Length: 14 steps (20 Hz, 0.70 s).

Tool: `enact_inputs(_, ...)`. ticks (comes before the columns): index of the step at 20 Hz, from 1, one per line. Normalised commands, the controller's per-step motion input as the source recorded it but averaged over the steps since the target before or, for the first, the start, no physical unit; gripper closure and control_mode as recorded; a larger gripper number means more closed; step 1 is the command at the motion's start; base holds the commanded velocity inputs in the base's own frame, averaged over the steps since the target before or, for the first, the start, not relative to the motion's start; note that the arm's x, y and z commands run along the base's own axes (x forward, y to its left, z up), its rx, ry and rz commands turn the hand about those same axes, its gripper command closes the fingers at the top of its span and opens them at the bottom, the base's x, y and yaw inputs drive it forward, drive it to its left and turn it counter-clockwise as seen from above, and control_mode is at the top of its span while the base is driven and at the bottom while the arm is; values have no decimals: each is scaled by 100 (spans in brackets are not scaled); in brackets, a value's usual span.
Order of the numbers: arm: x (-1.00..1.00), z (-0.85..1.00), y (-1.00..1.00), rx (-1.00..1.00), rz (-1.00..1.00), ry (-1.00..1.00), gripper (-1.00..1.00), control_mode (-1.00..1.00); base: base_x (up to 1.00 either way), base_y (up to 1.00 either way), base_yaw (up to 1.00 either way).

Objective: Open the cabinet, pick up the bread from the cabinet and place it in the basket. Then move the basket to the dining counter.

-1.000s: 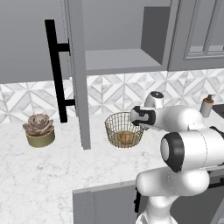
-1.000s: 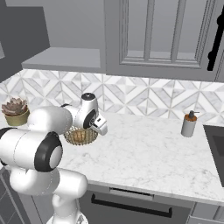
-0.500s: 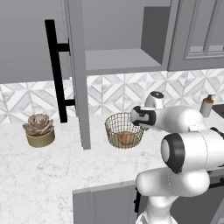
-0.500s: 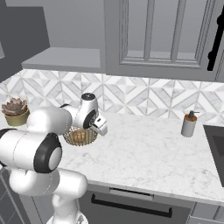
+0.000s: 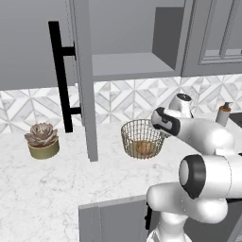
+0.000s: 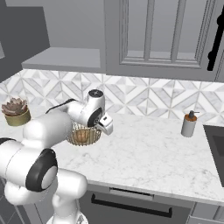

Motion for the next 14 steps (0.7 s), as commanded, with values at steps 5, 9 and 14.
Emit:
enact_inputs(5, -41, 45, -26, 8, -4, 0, 100, -100, 0, 0, 0)
enact_inputs(9, -58, 44, -5, 2, -5, 0, 100, -100, 0, 0, 0)
enact_inputs(14, -69, 45, 7, 0, -4, 0, 100, -100, 0, 0, 0)
